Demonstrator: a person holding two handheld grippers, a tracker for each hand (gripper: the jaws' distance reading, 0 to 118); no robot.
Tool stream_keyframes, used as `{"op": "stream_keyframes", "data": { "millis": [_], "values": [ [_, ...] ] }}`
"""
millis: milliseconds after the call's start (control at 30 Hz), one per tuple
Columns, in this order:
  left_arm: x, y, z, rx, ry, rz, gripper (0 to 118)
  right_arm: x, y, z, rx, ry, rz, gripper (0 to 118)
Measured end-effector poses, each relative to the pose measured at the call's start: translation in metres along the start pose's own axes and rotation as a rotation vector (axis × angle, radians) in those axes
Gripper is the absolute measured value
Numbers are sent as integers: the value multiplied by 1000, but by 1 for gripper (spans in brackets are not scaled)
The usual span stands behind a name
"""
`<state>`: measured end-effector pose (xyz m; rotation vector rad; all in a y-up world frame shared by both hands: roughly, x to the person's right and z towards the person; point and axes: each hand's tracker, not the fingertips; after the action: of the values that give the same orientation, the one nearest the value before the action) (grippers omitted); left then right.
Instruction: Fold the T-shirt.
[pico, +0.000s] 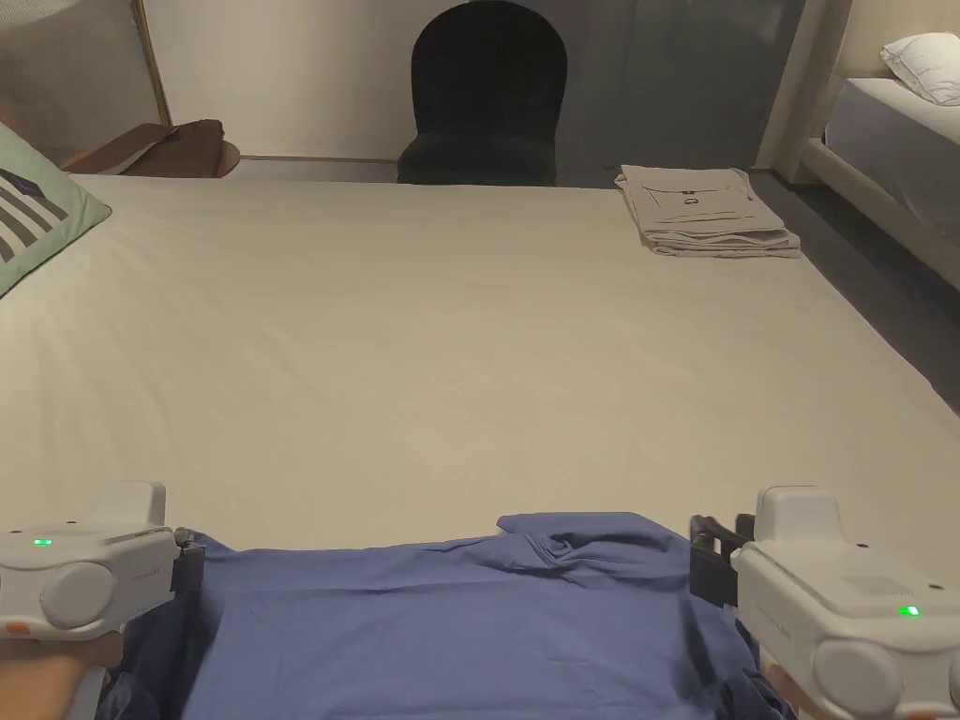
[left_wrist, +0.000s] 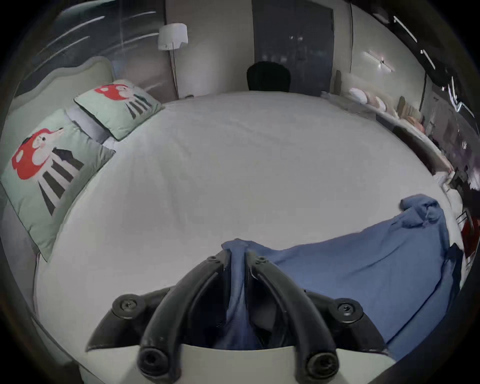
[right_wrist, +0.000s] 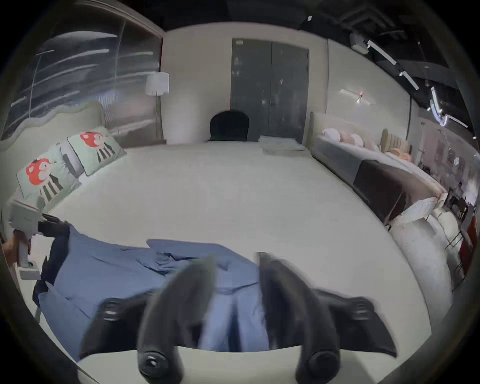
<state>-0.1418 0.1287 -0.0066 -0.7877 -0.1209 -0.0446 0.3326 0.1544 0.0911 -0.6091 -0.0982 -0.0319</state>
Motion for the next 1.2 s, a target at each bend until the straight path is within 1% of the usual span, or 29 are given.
{"op": "stream_keyframes", "data": {
  "millis": [33, 67, 133, 167, 200, 267, 300, 333, 400, 433, 467, 500, 533, 567, 600, 667, 767, 867, 1033, 1100, 1200],
  "values": [
    [0, 0, 6, 14, -26, 19, 5, 2, 2, -13, -42, -2, -8, 103],
    [-2, 0, 11, 28, -40, 27, 5, 4, 3, -27, -74, 3, -18, 106],
    [0, 1, 20, 36, -43, 11, 5, 6, 5, -53, -114, -10, -24, 106],
    [1, 1, 25, 48, -46, 1, 5, 6, 7, -64, -126, -21, -31, 104],
    [1, 2, 25, 55, -51, -11, 5, 5, 8, -76, -138, -28, -17, 104],
    [1, 2, 31, 60, -54, -24, 5, 3, 9, -96, -213, -21, 4, 104],
    [0, 2, 33, 65, -56, -28, 5, 2, 8, -104, -244, -18, 22, 103],
    [0, 1, 32, 67, -56, -29, 5, 1, 7, -111, -258, -9, 26, 98],
    [-2, 1, 34, 69, -61, -26, 5, -3, 4, -121, -302, -20, 52, 71],
    [-3, 0, 33, 68, -63, -20, 5, -5, 1, -125, -329, -8, 51, 53],
    [-4, -1, 33, 68, -66, -16, 5, -5, 0, -126, -356, 1, 36, 27],
    [-5, -2, 34, 68, -66, -15, 5, -5, -1, -122, -345, 9, 17, 8],
    [-6, -3, 35, 70, -64, -13, 5, -5, -2, -115, -324, 30, 8, 2],
    [-7, -5, 37, 74, -63, -12, 5, -7, -2, -103, -270, 43, 11, 2],
    [-8, -6, 38, 75, -60, -10, 5, -9, -1, -95, -264, 26, 26, 2],
    [-12, -9, 42, 77, -56, -2, 5, -9, 3, -73, -211, 36, 48, 2],
    [-16, -15, 55, 86, -48, 27, 5, -4, 10, -32, -151, 68, -1, 2],
    [-22, -25, 71, 96, -42, 59, 5, 1, 8, 13, -95, 88, -10, 2],
    [-32, -54, 100, 88, -39, 101, 5, 10, -20, 80, -26, 138, -65, 2],
    [-34, -71, 114, 81, -46, 116, 5, 12, -35, 102, -25, 164, -93, 2],
    [-34, -95, 132, 66, -50, 121, 5, 14, -59, 126, -26, 172, -107, 2]
  ]
}}
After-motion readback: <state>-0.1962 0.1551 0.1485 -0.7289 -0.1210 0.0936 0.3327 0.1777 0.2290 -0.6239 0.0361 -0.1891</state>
